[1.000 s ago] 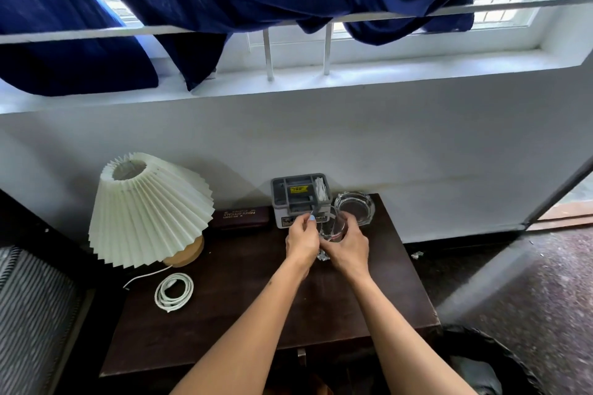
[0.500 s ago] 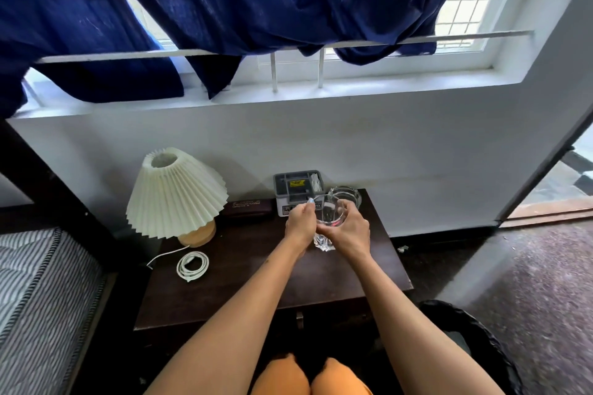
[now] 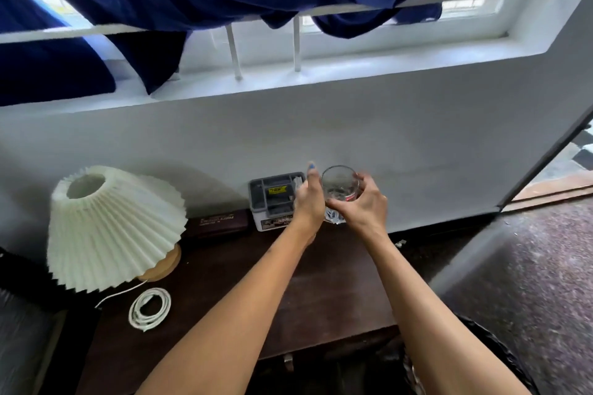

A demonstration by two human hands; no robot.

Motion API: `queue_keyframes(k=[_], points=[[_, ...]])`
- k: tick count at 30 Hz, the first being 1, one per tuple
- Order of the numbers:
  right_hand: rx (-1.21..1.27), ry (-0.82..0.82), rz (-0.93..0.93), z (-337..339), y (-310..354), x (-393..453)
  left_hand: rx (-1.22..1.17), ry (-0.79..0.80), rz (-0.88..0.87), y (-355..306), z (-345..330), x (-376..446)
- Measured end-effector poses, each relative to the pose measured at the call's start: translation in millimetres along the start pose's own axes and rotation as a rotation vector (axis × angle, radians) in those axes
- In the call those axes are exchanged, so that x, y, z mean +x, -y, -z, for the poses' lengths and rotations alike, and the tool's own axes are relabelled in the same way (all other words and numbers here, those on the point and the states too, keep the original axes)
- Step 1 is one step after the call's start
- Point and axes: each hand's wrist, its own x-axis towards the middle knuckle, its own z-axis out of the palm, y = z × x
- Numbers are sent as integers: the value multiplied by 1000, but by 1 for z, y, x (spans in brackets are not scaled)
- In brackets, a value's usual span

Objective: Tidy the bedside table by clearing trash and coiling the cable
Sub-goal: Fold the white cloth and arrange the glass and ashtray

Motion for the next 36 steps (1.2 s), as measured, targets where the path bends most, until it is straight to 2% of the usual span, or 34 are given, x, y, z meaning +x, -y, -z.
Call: queue_keyframes(k=[9, 18, 32, 36], points=[[36, 59, -63, -16, -15, 49, -19, -27, 102, 11, -17, 59], [69, 107, -145, -27, -17, 60, -50, 67, 256, 12, -12, 80], [60, 134, -207, -29, -6, 57, -39, 75, 269, -8, -7, 71], [0, 197, -218, -27, -4, 59, 26, 42, 308, -9, -4, 67]])
